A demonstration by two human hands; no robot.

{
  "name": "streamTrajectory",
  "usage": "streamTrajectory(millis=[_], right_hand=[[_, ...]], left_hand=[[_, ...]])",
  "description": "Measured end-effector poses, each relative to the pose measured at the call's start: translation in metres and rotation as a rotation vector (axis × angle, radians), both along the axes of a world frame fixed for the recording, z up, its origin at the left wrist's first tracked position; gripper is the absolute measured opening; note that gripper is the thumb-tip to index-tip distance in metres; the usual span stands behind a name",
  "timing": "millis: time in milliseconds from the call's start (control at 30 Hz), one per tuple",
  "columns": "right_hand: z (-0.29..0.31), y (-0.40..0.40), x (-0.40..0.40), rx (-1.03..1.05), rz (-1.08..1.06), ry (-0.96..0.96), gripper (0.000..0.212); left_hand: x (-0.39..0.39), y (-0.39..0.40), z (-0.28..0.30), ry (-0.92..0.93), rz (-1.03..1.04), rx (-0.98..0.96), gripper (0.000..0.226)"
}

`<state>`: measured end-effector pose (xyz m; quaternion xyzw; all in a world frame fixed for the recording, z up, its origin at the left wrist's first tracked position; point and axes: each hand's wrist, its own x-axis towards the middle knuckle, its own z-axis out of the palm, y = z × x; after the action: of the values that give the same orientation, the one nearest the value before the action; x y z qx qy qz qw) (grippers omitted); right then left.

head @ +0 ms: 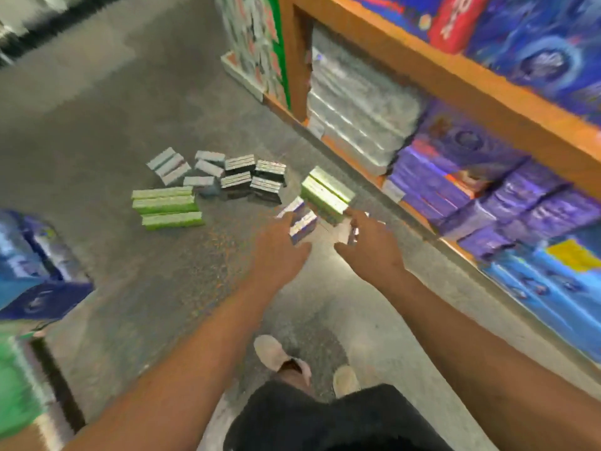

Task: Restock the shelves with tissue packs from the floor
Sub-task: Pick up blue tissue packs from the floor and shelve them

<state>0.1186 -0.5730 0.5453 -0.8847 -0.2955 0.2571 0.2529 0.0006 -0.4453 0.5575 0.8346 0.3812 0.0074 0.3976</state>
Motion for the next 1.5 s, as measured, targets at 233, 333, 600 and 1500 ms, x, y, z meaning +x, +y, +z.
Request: streamTrajectory(millis=[233, 333, 600, 1500], right_hand=[[-0.059, 0.066, 0.074, -0.103, -0.074, 0.025, 0.065], [-0.098, 0.116, 0.102, -0.147, -0.105, 0.082, 0.064], [-0.29, 0.228, 0.165, -0.227, -0.072, 0.206, 0.069], [-0.457, 0.315, 0.234, 0.029, 0.135, 0.226, 0.079]], left_hand=[[0.086, 0.07, -0.067, 0.127, -0.08, -0.078, 0.056], [0.118, 0.118, -0.107, 0.198, -0.087, -0.11, 0.057], [0.173, 0.217, -0.303, 0.375, -0.049, -0.087, 0.056], [0.194, 0.296, -0.464, 0.196, 0.333, -0.408, 0.058]])
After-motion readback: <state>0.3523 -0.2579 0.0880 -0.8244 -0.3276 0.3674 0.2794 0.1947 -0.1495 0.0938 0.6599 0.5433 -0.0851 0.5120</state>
